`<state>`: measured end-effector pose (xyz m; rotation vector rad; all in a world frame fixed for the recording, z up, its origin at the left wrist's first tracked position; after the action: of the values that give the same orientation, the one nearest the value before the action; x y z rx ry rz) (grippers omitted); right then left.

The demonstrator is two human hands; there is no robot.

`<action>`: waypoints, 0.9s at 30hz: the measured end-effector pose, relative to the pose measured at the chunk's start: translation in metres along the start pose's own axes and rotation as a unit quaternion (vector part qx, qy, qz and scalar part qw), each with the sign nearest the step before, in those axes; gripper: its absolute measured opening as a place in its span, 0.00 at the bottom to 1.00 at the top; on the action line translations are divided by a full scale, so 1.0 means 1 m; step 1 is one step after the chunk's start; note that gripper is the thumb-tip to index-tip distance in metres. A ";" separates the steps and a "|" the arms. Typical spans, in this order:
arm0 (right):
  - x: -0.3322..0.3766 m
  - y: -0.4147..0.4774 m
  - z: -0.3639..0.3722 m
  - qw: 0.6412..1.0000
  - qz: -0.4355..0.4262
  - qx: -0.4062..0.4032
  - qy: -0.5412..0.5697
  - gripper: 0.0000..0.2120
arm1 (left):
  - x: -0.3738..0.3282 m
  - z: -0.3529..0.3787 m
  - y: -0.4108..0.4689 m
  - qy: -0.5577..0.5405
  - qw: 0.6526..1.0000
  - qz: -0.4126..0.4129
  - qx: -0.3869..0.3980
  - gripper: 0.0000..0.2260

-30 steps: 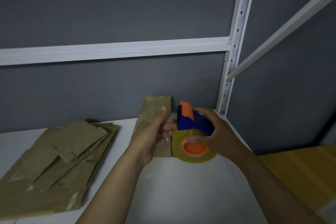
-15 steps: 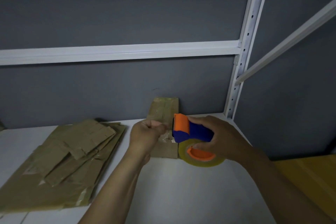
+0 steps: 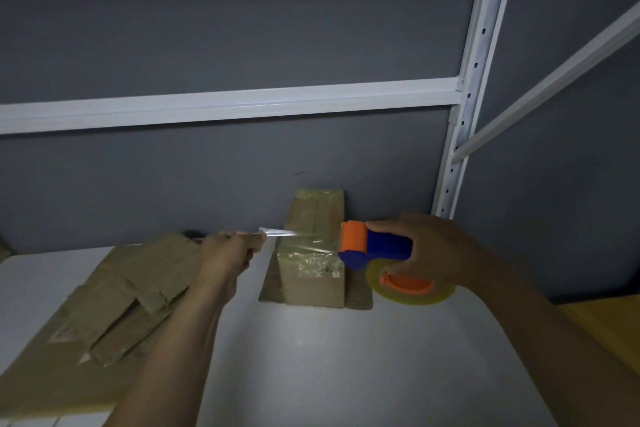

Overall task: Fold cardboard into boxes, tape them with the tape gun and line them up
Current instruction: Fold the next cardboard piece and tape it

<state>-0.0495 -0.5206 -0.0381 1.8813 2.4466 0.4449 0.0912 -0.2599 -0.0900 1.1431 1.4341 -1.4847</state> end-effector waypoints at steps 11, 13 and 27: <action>-0.023 0.005 0.033 0.998 0.011 0.056 -0.029 0.34 | 0.051 0.011 0.029 0.017 0.997 -0.072 0.017 0.14; -0.022 0.007 0.045 0.998 0.014 0.062 -0.009 0.34 | 0.061 0.014 0.030 0.001 0.996 -0.088 0.023 0.15; 0.006 0.034 0.057 0.999 -0.013 0.022 0.023 0.35 | 0.029 0.058 0.001 0.580 0.752 0.311 -0.029 0.46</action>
<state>-0.0087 -0.4951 -0.0834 1.8734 2.5267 0.4422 0.0777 -0.3157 -0.1193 2.4006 1.4957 -0.1230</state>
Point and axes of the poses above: each hand's wrist, its own y-axis towards the middle knuckle, its own z-axis out of the palm, x = y × z, the point moved 10 cm from there along y, towards the middle knuckle, and after that the axes turned 14 degrees about -z, right-handed, at the moved point
